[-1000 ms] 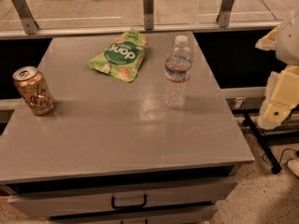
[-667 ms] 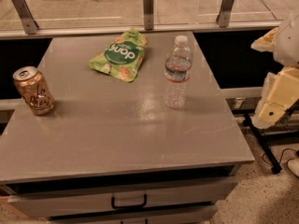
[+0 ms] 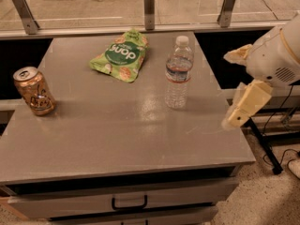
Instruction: Knock water bottle over
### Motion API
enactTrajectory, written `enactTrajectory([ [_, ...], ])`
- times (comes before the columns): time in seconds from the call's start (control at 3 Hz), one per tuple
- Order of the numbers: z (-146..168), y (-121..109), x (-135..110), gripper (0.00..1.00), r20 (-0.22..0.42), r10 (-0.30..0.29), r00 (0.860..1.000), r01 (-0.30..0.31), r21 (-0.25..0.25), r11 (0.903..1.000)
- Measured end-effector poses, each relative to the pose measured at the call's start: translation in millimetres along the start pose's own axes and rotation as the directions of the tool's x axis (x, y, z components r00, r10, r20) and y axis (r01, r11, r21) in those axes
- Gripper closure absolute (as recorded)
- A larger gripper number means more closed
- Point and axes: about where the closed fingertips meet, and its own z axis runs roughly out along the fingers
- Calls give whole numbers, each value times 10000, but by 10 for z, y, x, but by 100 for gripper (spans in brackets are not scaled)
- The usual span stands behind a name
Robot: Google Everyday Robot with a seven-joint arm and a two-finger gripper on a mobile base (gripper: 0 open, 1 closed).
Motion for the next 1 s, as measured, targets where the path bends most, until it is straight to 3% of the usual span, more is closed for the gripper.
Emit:
enactTrajectory([
  [0.33,248,-85,-161,0,1265,-70,9919,86,-122,9999],
  [1.0,761,-247,-331,0,2992,352,9535,-253,-369,9990],
])
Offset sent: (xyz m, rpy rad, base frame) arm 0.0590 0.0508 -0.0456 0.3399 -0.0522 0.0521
